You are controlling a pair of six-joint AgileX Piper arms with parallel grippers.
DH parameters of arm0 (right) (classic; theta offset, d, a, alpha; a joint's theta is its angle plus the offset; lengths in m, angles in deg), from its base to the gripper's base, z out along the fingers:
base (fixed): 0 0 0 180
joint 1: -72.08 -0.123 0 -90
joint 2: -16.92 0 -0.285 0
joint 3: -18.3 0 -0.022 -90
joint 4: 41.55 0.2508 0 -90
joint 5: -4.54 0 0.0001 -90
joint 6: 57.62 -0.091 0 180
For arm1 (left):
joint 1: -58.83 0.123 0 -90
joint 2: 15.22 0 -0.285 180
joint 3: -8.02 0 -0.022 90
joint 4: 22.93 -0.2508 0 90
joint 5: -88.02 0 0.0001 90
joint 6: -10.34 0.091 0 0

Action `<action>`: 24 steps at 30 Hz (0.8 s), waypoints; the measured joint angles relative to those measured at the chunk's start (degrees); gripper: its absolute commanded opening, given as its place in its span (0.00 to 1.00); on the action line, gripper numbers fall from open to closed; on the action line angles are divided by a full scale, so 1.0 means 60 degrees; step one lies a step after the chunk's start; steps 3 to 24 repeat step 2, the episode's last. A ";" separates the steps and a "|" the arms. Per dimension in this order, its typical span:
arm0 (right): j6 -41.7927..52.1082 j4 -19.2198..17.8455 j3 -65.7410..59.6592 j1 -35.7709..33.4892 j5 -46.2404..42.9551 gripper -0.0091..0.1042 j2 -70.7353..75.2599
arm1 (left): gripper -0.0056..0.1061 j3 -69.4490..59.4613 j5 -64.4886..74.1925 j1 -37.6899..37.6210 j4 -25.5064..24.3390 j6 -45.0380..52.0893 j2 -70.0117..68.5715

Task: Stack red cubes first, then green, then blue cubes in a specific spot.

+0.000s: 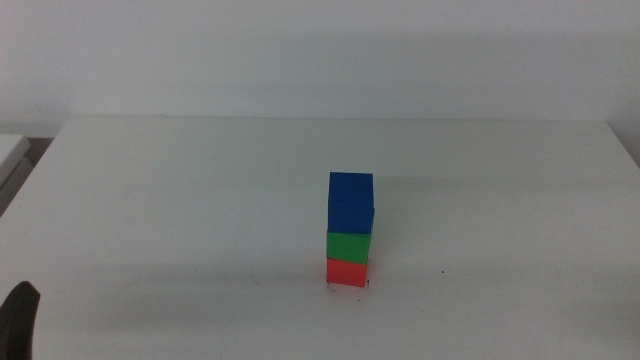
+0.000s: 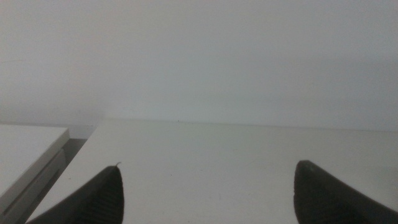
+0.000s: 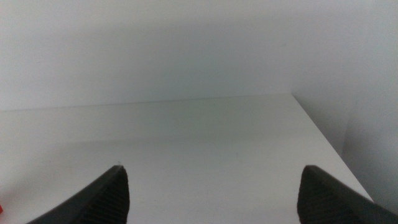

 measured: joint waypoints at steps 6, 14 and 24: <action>0.0000 0.0000 0.0000 0.0000 0.0000 0.90 0.0000 | 0.89 0.0000 0.0000 0.0000 -0.0038 0.0000 0.0000; 0.0000 0.0000 0.0000 0.0000 0.0000 0.90 0.0000 | 0.89 0.0000 0.0000 0.0000 -0.0038 0.0000 0.0000; 0.0000 0.0000 0.0000 0.0000 0.0000 0.90 0.0000 | 0.89 0.0000 0.0000 0.0000 -0.0038 0.0000 0.0000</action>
